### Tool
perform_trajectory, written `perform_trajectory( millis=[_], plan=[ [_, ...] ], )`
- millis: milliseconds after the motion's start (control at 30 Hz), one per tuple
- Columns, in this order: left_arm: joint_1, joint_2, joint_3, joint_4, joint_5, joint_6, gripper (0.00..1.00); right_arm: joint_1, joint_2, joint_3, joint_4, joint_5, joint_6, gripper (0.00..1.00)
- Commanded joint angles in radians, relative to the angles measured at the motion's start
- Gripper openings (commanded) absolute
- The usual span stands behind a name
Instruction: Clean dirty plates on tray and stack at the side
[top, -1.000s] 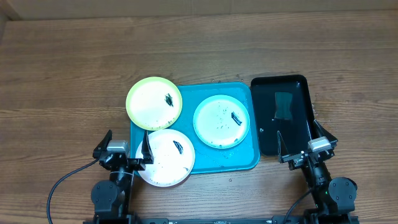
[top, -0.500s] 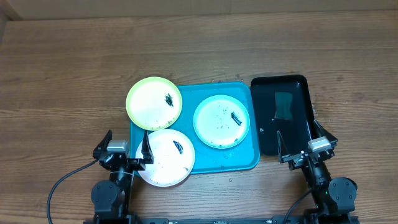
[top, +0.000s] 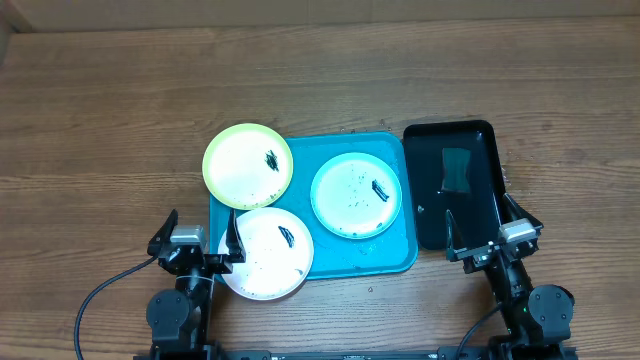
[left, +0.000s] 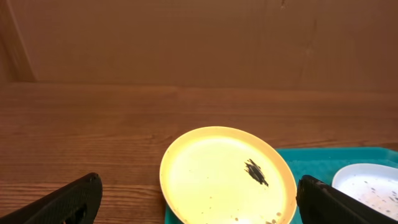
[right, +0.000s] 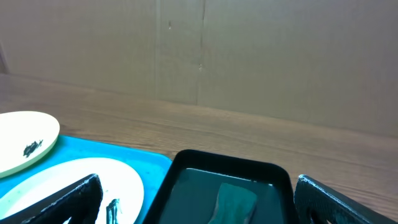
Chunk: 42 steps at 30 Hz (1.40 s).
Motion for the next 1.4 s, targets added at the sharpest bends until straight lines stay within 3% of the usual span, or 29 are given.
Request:
perform_trajectory(
  millis=[0,133,267,467,700,833,1000,1133,1267,1300,1333,1367],
  plan=[
    [0.000,-0.010,-0.004,-0.002,-0.027,0.019,1.00,-0.001,-0.008,-0.011,0.005,-0.005,0.034,1.00],
    [-0.001,-0.010,0.002,-0.009,0.002,0.011,1.00,-0.003,-0.008,-0.010,0.045,0.029,0.027,1.00],
    [-0.002,-0.010,0.088,-0.136,0.039,-0.166,1.00,-0.003,-0.008,-0.010,0.117,-0.008,0.107,1.00],
    [-0.002,0.026,0.287,-0.290,0.082,-0.244,1.00,-0.003,-0.007,0.085,-0.014,-0.067,0.219,1.00],
    [-0.002,0.360,0.652,-0.503,0.245,-0.213,1.00,-0.003,0.109,0.330,-0.171,-0.065,0.218,1.00],
    [-0.002,0.660,0.929,-0.731,0.369,-0.139,1.00,-0.003,0.306,0.551,-0.325,-0.056,0.203,1.00],
    [-0.002,1.015,1.281,-1.029,0.473,-0.132,1.00,-0.003,0.680,0.945,-0.626,-0.046,0.203,1.00],
    [-0.002,1.212,1.445,-1.100,0.545,-0.143,1.00,-0.003,1.005,1.294,-0.943,-0.047,0.203,1.00],
    [-0.003,1.321,1.466,-1.095,0.623,-0.143,1.00,-0.003,1.254,1.534,-1.161,-0.050,0.207,1.00],
    [-0.008,1.347,1.464,-1.102,0.631,-0.143,0.85,-0.003,1.304,1.572,-1.204,-0.050,0.207,1.00],
    [-0.018,1.378,1.462,-1.107,0.635,-0.143,0.59,-0.003,1.355,1.598,-1.234,-0.050,0.207,1.00],
    [-0.031,1.399,1.459,-1.112,0.634,-0.143,0.25,-0.003,1.389,1.604,-1.245,-0.049,0.206,1.00]
  ],
)
